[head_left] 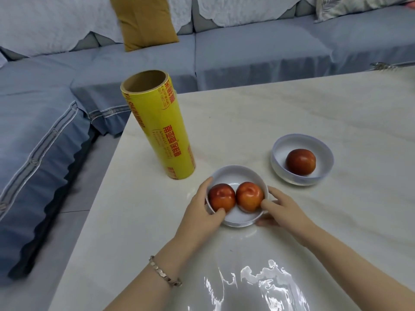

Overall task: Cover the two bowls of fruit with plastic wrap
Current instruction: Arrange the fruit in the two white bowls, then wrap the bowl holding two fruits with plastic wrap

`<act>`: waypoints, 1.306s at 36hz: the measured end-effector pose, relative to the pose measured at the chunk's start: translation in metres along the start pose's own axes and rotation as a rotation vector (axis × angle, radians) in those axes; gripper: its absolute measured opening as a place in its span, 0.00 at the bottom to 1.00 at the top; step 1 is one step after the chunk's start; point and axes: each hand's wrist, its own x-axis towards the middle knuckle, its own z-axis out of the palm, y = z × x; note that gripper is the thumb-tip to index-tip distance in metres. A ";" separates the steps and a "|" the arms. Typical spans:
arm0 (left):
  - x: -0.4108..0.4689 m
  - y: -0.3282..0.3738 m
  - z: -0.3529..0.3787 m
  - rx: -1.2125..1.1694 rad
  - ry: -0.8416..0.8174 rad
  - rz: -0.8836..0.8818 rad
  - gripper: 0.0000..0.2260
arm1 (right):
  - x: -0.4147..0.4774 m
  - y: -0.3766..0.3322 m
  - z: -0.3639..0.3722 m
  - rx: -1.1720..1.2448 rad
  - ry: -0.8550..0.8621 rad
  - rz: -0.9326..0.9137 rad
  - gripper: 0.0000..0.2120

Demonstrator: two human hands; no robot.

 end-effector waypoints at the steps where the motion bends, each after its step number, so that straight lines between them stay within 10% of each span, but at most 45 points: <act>1: -0.001 0.002 -0.002 -0.021 0.003 -0.004 0.30 | -0.001 0.001 -0.001 -0.016 -0.002 -0.011 0.17; 13: 0.046 0.009 -0.046 -0.107 0.500 -0.150 0.52 | -0.035 0.028 -0.031 -0.226 -0.087 -0.022 0.18; 25: 0.089 0.019 -0.067 -0.205 0.672 -0.009 0.45 | -0.026 -0.026 -0.003 -0.509 0.196 -0.397 0.16; 31: 0.043 0.022 -0.067 -0.164 0.548 0.075 0.35 | -0.016 -0.072 0.032 -0.380 0.129 -0.520 0.15; 37: -0.012 0.035 -0.078 -0.098 0.240 -0.009 0.34 | -0.009 -0.103 0.073 -0.063 -0.030 -0.370 0.39; 47: -0.041 0.030 -0.087 -0.363 -0.146 -0.102 0.27 | -0.033 -0.072 0.081 0.252 -0.147 -0.260 0.36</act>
